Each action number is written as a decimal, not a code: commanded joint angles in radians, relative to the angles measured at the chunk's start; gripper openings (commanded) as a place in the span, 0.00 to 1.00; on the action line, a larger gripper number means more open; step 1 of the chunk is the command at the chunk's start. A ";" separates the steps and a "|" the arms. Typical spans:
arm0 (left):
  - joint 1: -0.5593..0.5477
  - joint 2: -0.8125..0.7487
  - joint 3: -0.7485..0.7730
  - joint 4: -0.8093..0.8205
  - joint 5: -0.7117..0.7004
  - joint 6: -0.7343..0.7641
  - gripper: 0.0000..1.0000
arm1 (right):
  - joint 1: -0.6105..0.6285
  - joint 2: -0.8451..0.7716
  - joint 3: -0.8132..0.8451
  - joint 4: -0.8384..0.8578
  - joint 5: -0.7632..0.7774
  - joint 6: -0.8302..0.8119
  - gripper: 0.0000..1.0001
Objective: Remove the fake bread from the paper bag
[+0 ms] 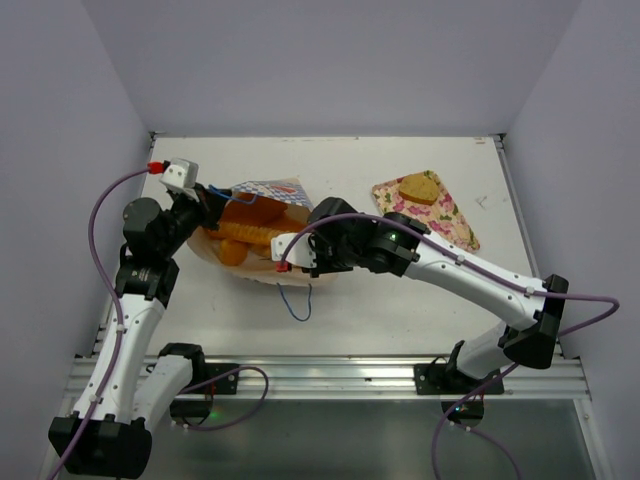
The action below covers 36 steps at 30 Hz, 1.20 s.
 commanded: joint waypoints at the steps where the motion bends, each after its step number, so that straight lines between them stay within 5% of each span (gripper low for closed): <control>1: 0.004 0.003 0.026 -0.038 -0.019 0.011 0.00 | -0.017 -0.042 0.013 0.007 -0.031 0.003 0.00; 12: 0.004 0.014 0.024 -0.030 -0.013 0.011 0.00 | -0.034 -0.054 0.002 0.021 0.014 0.001 0.05; 20: 0.004 0.026 0.038 -0.041 0.005 0.015 0.00 | -0.034 -0.065 0.063 -0.009 0.031 0.010 0.41; 36: 0.004 0.020 0.040 -0.061 -0.010 0.015 0.00 | -0.018 -0.062 0.002 0.046 0.157 -0.007 0.44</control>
